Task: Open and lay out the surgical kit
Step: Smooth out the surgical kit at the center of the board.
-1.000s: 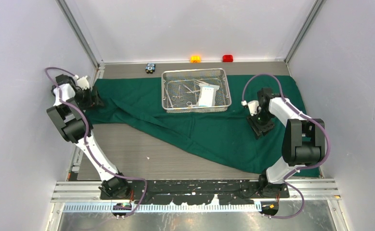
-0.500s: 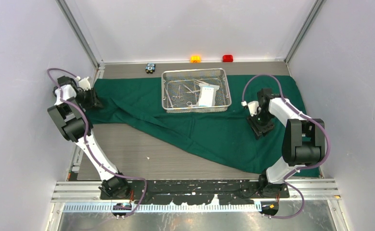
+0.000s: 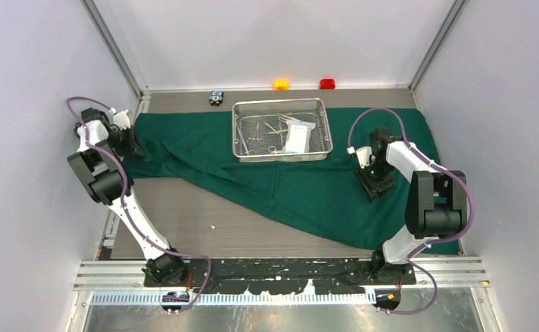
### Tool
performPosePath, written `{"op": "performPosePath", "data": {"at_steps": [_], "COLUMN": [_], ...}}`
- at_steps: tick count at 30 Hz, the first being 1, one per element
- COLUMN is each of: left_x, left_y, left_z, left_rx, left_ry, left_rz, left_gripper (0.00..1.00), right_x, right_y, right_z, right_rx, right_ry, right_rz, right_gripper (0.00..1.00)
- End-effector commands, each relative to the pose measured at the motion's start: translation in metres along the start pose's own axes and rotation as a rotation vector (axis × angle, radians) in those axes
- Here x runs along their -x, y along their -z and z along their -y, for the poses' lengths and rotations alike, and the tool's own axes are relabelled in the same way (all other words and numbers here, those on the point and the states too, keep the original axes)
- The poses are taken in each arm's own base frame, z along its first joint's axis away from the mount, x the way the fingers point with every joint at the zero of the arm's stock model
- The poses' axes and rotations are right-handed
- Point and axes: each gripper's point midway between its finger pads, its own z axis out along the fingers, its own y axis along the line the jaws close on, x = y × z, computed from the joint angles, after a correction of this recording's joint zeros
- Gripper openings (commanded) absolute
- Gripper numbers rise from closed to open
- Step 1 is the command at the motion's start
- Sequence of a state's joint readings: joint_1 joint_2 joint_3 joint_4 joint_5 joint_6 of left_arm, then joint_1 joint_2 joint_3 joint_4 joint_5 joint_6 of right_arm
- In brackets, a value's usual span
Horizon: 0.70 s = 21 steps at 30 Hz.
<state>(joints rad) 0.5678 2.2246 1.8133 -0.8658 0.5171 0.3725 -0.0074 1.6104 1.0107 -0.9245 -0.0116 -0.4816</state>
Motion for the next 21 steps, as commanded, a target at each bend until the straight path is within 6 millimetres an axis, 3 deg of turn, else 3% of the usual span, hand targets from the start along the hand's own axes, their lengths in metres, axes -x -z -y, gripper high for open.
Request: {"op": "performPosePath", "data": {"at_steps": [1, 4, 13, 21], "left_x": [0.015, -0.001, -0.091, -0.164], "left_y": [0.053, 0.077, 0.154, 0.228], "left_z": [0.017, 0.031, 0.063, 0.041], "left_rx": [0.038, 0.045, 0.122, 0.280], "left_ry": [-0.114, -0.187, -0.376, -0.497], "left_rz": [0.041, 0.001, -0.223, -0.401], "left_gripper": [0.00, 0.00, 0.00, 0.00], "right_x": [0.007, 0.011, 0.027, 0.027], "right_y": [0.013, 0.023, 0.060, 0.074], "right_z": [0.002, 0.004, 0.008, 0.003], "right_rx": [-0.026, -0.043, -0.069, -0.064], "right_ry": [-0.003, -0.002, 0.013, 0.042], "right_rz": [0.035, 0.070, 0.172, 0.224], "right_gripper": [0.45, 0.44, 0.43, 0.43]}}
